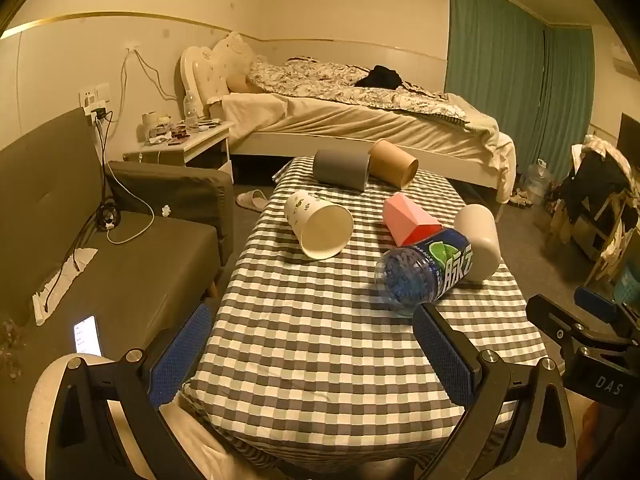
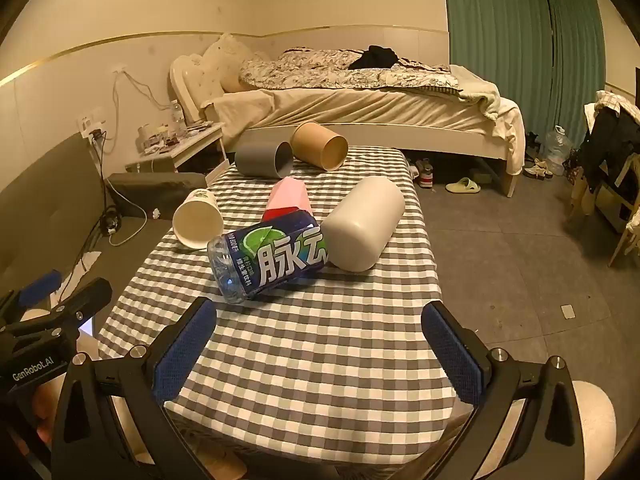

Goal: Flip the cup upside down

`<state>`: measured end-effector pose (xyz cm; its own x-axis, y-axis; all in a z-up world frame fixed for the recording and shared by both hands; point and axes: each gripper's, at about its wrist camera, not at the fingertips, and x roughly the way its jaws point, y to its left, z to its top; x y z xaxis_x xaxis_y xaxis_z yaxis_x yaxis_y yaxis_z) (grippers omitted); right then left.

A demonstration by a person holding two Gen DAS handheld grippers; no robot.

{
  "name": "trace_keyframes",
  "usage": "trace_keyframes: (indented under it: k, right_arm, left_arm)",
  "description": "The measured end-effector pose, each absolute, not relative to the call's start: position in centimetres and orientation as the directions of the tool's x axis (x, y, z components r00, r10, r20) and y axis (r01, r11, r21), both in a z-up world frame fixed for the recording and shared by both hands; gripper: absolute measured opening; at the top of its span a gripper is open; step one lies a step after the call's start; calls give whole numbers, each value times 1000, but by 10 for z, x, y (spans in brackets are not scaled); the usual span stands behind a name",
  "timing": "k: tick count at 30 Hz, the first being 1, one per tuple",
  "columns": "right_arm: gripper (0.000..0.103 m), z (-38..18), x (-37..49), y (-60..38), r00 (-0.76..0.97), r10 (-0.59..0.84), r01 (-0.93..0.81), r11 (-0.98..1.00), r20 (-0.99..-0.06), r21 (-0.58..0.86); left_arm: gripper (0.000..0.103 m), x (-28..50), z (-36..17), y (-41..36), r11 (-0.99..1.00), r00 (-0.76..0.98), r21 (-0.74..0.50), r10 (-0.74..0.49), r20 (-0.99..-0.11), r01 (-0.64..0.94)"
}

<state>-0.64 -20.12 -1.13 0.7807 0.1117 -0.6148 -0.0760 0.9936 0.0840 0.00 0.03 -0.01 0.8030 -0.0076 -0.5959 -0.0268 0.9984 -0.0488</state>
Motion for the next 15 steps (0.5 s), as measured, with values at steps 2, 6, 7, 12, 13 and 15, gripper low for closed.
trace_keyframes:
  k: [2, 6, 7, 12, 13, 15]
  right_arm:
    - [103, -11, -6, -201, 780, 113, -77, 993, -615, 86]
    - [103, -12, -6, -201, 779, 115, -77, 993, -616, 88]
    - [103, -12, -6, -201, 779, 116, -77, 993, -616, 89]
    - [103, -10, -8, -200, 782, 110, -76, 994, -614, 81]
    - [103, -10, -8, -199, 782, 109, -75, 994, -614, 81]
    - [103, -11, -7, -199, 781, 108, -72, 994, -615, 83]
  left_arm:
    - [103, 0, 0, 0, 998, 803, -49, -7, -596, -27]
    - [103, -2, 0, 0, 999, 800, -44, -5, -599, -27]
    - [103, -2, 1, 0, 999, 801, -44, -4, -599, -27]
    - [103, 1, 0, 0, 999, 798, -45, -6, -602, -27]
    - [103, 1, 0, -1, 999, 798, -45, -6, -602, -27]
    - [103, 0, 0, 0, 999, 799, -46, -6, -602, -28]
